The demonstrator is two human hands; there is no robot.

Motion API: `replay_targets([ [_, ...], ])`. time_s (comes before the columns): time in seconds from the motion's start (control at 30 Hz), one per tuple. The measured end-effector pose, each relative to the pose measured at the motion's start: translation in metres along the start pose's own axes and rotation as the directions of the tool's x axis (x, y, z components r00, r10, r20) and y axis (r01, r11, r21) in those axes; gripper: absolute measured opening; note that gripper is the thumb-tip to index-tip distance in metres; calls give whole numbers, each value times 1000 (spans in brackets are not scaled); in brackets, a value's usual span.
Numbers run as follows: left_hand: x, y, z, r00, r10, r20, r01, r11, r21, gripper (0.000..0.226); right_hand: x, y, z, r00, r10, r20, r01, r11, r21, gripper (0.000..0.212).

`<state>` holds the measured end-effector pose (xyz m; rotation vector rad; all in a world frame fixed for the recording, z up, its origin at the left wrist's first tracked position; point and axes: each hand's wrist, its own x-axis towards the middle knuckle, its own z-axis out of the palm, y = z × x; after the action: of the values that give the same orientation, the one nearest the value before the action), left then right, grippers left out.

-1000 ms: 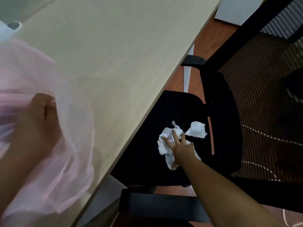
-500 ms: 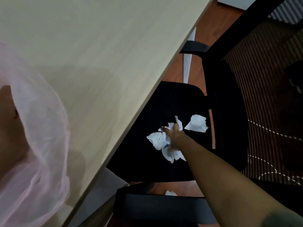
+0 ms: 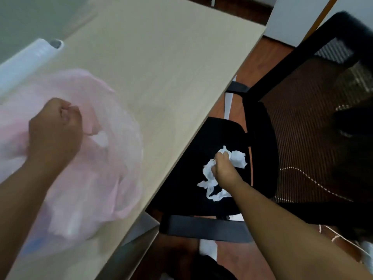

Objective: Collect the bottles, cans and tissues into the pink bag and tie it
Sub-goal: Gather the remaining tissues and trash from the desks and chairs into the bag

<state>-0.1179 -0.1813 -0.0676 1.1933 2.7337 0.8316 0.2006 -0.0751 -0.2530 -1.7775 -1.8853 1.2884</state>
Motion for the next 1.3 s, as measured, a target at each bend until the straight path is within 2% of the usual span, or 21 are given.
replay_targets([
  [0.03, -1, 8, -19, 1000, -2, -24, 1, 1000, -24, 31, -15, -20, -13, 999, -40, 29, 42, 996, -74, 37],
  [0.07, 1, 9, -35, 998, -21, -52, 18, 999, -51, 28, -31, -47, -26, 996, -90, 20, 90, 996, -11, 39],
  [0.1, -1, 12, -53, 997, -38, -67, 33, 997, -72, 24, -39, -63, -33, 978, -205, -41, 205, 979, 13, 38],
  [0.17, -6, 9, -88, 993, -70, -93, 58, 991, -119, 15, -60, -109, -53, 931, -322, -171, 323, 946, -25, 29],
  [0.2, -10, 7, -104, 991, -81, -109, 65, 988, -143, 12, -75, -135, -56, 916, -361, -175, 372, 928, 33, 24],
  [0.27, -16, -2, -134, 984, -124, -129, 97, 976, -193, 14, -97, -175, -49, 787, -575, -226, 577, 814, -60, 22],
  [0.3, -21, -7, -149, 978, -152, -141, 120, 970, -212, 18, -114, -198, -42, 753, -624, -207, 628, 776, -55, 23],
  [0.4, -32, -26, -184, 969, -190, -159, 144, 954, -261, 31, -162, -257, -12, 635, -761, -131, 769, 639, 15, 19],
  [0.5, -44, -45, -211, 975, -184, -127, 142, 948, -286, 42, -189, -298, 30, 400, -915, -51, 912, 403, -81, 11],
  [0.67, -55, -53, -238, 952, -252, -173, 177, 916, -360, 52, -189, -315, 93, 183, -945, 272, 954, 103, -283, 18],
  [0.73, -55, -51, -243, 941, -289, -178, 202, 899, -390, 59, -189, -313, 107, 135, -895, 424, 942, -17, -336, 26],
  [0.77, -54, -51, -244, 934, -306, -181, 212, 888, -408, 64, -188, -312, 111, 166, -842, 513, 922, -53, -384, 35],
  [0.83, -52, -54, -241, 923, -340, -182, 228, 862, -454, 73, -182, -304, 116, 288, -723, 628, 882, -55, -468, 51],
  [0.9, -50, -54, -232, 926, -335, -175, 221, 856, -467, 75, -179, -299, 111, 370, -676, 637, 881, 37, -471, 58],
  [0.97, -52, -45, -215, 950, -277, -145, 185, 871, -456, 70, -173, -290, 94, 391, -701, 597, 891, 126, -436, 67],
  [1.03, -59, -32, -193, 972, -205, -113, 139, 895, -423, 59, -164, -271, 73, 351, -830, 435, 890, 151, -430, 58],
  [1.1, -65, -21, -172, 984, -143, -103, 98, 931, -352, 48, -150, -244, 49, 390, -915, 103, 809, 287, -513, 36],
  [1.17, -67, -13, -152, 986, -132, -104, 93, 944, -315, 45, -133, -211, 31, 544, -812, -212, 636, 564, -527, 28],
  [1.2, -66, -11, -144, 982, -148, -115, 106, 945, -310, 44, -123, -191, 27, 647, -710, -276, 533, 681, -502, 33],
  [1.27, -61, -6, -132, 972, -194, -131, 148, 943, -298, 43, -106, -155, 26, 842, -524, -129, 402, 767, -500, 52],
  [1.3, -58, -3, -127, 969, -207, -137, 162, 946, -282, 43, -98, -140, 29, 879, -477, -9, 400, 747, -531, 56],
])
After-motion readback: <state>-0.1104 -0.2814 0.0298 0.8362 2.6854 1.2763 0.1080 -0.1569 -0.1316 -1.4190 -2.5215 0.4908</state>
